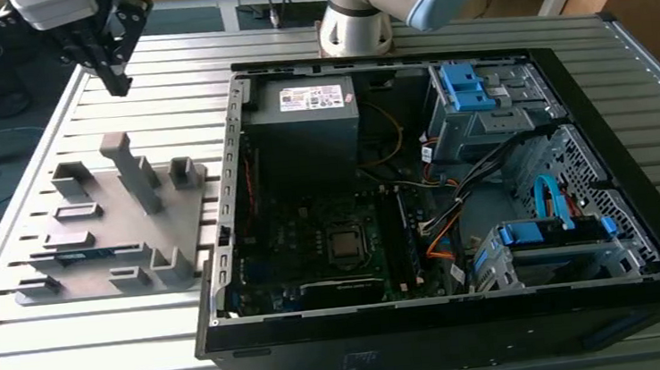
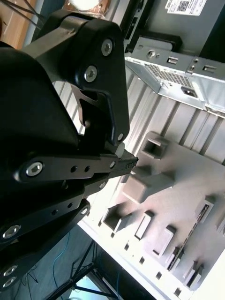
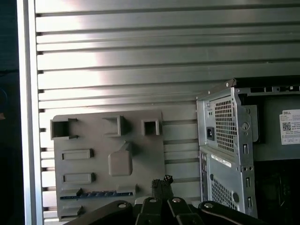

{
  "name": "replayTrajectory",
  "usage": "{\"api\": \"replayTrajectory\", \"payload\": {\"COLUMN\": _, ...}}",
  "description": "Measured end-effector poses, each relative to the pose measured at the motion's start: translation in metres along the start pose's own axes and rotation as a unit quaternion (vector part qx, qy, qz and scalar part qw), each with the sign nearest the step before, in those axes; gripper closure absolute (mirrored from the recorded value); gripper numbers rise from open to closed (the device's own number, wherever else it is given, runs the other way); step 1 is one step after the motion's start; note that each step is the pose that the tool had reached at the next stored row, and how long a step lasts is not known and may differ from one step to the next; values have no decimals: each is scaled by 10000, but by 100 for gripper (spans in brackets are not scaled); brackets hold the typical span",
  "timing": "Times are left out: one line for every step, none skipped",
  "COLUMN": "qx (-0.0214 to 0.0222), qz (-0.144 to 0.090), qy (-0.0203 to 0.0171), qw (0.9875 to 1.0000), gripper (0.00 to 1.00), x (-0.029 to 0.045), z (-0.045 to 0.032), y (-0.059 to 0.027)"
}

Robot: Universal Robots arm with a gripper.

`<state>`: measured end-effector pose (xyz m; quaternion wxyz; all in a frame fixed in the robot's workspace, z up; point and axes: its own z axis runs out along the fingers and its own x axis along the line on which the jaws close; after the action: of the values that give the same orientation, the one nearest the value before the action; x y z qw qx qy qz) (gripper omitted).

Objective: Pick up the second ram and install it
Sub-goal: 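Reach for the second ram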

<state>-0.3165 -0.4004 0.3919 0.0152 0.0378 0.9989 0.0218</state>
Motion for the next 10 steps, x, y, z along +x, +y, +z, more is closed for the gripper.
{"api": "replayTrajectory", "payload": {"qx": 0, "qz": 0, "qy": 0, "qw": 10000, "gripper": 90, "x": 27, "z": -1, "y": -2}}
{"api": "replayTrajectory", "payload": {"qx": 0, "qz": 0, "qy": 0, "qw": 10000, "gripper": 90, "x": 51, "z": -1, "y": -4}}
{"api": "replayTrajectory", "payload": {"qx": 0, "qz": 0, "qy": 0, "qw": 10000, "gripper": 90, "x": 75, "z": -1, "y": -6}}
{"api": "replayTrajectory", "payload": {"qx": 0, "qz": 0, "qy": 0, "qw": 10000, "gripper": 90, "x": 99, "z": 0, "y": -8}}
{"api": "replayTrajectory", "payload": {"qx": 0, "qz": 0, "qy": 0, "qw": 10000, "gripper": 90, "x": 124, "z": 0, "y": -10}}
{"api": "replayTrajectory", "payload": {"qx": 0, "qz": -1, "qy": 0, "qw": 10000, "gripper": 90, "x": 146, "z": 0, "y": -11}}
{"api": "replayTrajectory", "payload": {"qx": 0, "qz": -1, "qy": 0, "qw": 10000, "gripper": 90, "x": 169, "z": 0, "y": -13}}
{"api": "replayTrajectory", "payload": {"qx": 0, "qz": 0, "qy": 0, "qw": 10000, "gripper": 90, "x": 190, "z": 1, "y": -15}}
{"api": "replayTrajectory", "payload": {"qx": 0, "qz": 0, "qy": 0, "qw": 10000, "gripper": 90, "x": 209, "z": 1, "y": -16}}
{"api": "replayTrajectory", "payload": {"qx": 0, "qz": 0, "qy": 0, "qw": 10000, "gripper": 90, "x": 228, "z": 1, "y": -17}}
